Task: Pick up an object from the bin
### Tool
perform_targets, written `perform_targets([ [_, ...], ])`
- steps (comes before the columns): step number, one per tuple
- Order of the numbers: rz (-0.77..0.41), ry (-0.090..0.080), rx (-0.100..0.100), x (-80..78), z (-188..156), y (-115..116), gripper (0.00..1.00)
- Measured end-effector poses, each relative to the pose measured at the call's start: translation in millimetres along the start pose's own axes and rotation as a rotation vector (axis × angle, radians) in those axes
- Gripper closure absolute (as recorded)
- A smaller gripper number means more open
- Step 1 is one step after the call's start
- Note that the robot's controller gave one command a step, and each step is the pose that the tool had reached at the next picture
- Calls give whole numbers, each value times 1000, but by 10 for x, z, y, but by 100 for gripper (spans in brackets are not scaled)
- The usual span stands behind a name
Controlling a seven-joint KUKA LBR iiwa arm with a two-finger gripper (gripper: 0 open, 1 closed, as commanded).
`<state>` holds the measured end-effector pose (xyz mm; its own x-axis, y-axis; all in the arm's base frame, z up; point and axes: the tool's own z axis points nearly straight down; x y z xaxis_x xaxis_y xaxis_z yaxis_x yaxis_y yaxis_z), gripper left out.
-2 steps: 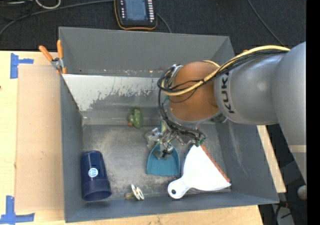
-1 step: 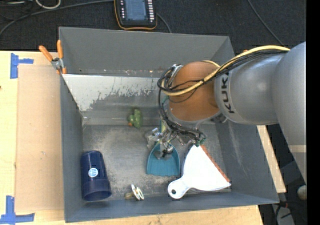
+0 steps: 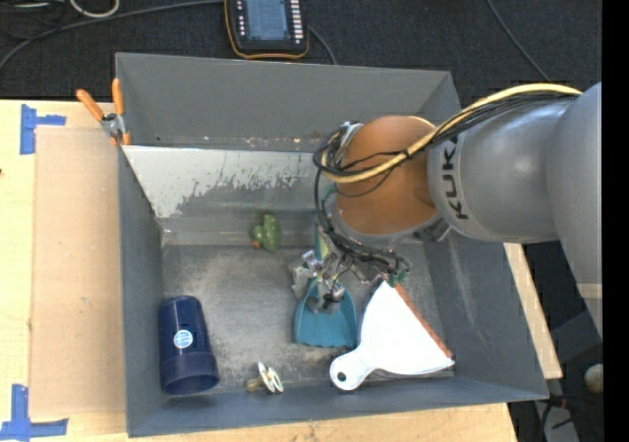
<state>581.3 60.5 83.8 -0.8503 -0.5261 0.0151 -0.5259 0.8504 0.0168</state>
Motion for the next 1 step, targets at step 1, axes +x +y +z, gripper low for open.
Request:
perform_targets([
  [1, 0, -6, 4, -12, -459, -1, 100],
])
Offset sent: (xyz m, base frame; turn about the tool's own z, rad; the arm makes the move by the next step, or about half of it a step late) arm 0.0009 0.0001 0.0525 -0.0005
